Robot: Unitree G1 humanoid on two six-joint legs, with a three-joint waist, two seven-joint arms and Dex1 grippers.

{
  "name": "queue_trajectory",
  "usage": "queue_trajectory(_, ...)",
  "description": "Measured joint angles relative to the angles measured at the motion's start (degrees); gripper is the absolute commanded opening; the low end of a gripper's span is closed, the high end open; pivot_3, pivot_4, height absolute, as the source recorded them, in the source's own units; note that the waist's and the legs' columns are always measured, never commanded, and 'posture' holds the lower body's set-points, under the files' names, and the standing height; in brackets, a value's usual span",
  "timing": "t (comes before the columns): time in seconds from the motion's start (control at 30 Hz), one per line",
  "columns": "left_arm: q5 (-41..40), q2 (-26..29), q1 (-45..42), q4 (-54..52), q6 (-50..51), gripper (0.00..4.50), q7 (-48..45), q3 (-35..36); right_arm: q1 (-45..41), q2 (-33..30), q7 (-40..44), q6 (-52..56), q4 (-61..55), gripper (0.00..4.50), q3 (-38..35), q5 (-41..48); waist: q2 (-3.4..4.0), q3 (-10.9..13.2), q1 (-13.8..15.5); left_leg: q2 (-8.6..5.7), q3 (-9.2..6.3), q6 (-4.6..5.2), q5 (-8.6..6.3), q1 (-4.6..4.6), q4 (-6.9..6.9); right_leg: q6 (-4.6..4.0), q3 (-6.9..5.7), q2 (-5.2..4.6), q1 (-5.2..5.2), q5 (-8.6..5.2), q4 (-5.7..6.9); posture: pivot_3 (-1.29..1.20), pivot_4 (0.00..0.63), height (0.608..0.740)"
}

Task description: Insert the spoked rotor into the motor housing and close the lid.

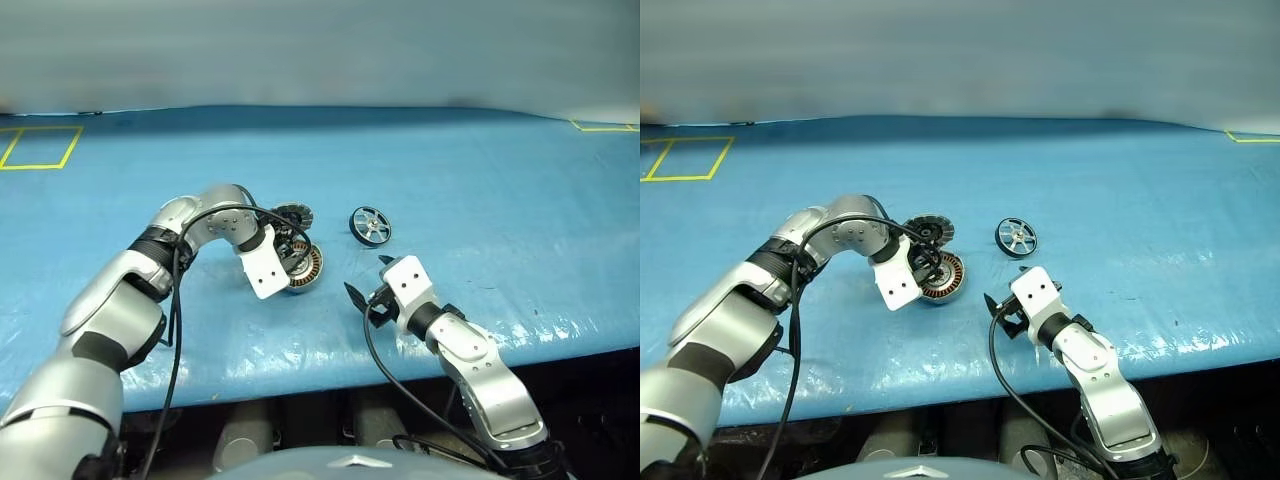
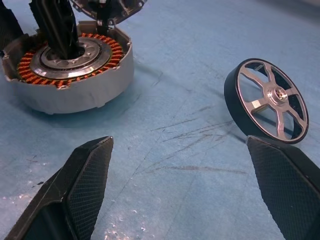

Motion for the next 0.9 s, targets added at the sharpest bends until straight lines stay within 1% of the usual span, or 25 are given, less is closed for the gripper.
queue_trajectory(0.07,-0.3,0.0,0.2,-0.4,0.0,2.28,-0.4,0.0,0.0,0.0,0.0,0.1,0.0,4.50,0.0,0.0,0.00,0.0,0.0,-0.01,0.00,0.00,0.00,0.02,0.01,0.01,0.00,0.00,0.03,0.00,0.00,0.00,0.150,0.740)
queue_trajectory(0.13,-0.4,0.0,0.3,-0.4,0.0,3.01,-0.5,0.0,0.0,0.0,0.0,0.1,0.0,4.50,0.0,0.0,0.00,0.0,0.1,-0.01,0.00,0.01,0.00,0.04,0.02,0.01,0.00,0.00,0.05,0.00,0.00,0.00,0.150,0.740)
queue_trajectory(0.27,-0.7,0.1,0.1,-0.5,-0.1,4.32,-0.4,0.2,0.0,0.0,0.0,0.2,-0.2,4.50,0.0,0.0,0.00,0.0,0.1,-0.01,0.00,0.02,-0.01,0.09,0.02,0.01,0.01,0.00,0.10,-0.01,0.00,0.00,0.150,0.740)
queue_trajectory(0.3,-0.7,0.1,0.1,-0.6,0.1,4.44,-0.2,0.4,0.0,0.0,0.0,0.2,-0.2,4.50,0.0,0.0,0.01,0.0,0.1,-0.01,0.00,0.02,-0.01,0.11,0.02,0.01,0.01,0.00,0.11,-0.01,0.00,0.00,0.150,0.740)
queue_trajectory(0.37,-1.4,0.2,0.4,-2.1,2.3,4.44,-1.0,0.7,0.0,0.0,0.1,0.2,-0.2,4.50,0.0,0.0,0.01,0.0,0.0,0.00,0.00,0.02,-0.01,0.11,0.02,0.02,0.01,0.01,0.11,-0.01,0.01,0.00,0.150,0.740)
queue_trajectory(0.5,-5.4,1.3,2.3,-5.8,6.4,4.44,-5.2,0.7,0.0,-0.1,0.2,0.3,-0.3,4.50,-0.1,0.1,0.00,0.0,-0.1,0.00,-0.01,0.01,0.00,0.10,0.02,0.01,0.02,0.01,0.09,-0.01,0.03,0.00,0.150,0.740)
queue_trajectory(0.63,-11.2,4.2,4.4,-12.2,10.9,4.44,-9.5,1.4,-0.1,-0.1,0.8,0.3,-0.5,4.50,-0.1,0.6,0.01,0.0,-0.3,0.01,-0.02,0.00,0.00,0.11,0.02,-0.01,0.03,0.01,0.09,-0.02,0.04,0.00,0.150,0.740)
queue_trajectory(0.7,-13.9,6.6,6.0,-15.9,13.7,4.44,-11.7,2.6,-0.2,-0.1,1.1,0.5,-0.6,4.50,-0.3,0.9,0.01,0.0,-0.4,0.01,-0.02,-0.01,0.00,0.11,0.02,-0.01,0.03,0.01,0.08,-0.02,0.04,0.00,0.150,0.740)
queue_trajectory(0.83,-17.3,9.1,8.4,-21.2,18.7,4.44,-13.5,4.7,-0.3,-0.3,1.3,1.0,-0.7,4.50,-0.8,1.6,0.01,0.0,-0.3,0.01,-0.03,-0.01,0.01,0.12,0.03,-0.01,0.04,0.01,0.10,-0.02,0.05,0.00,0.150,0.740)
queue_trajectory(0.9,-19.7,10.0,10.0,-24.3,22.8,4.44,-14.0,6.2,-0.4,0.0,1.1,1.1,-0.8,4.50,-1.4,2.2,0.02,0.0,-0.3,0.00,-0.04,-0.02,0.01,0.12,0.04,0.05,0.04,0.01,0.12,-0.06,0.05,0.00,0.150,0.740)
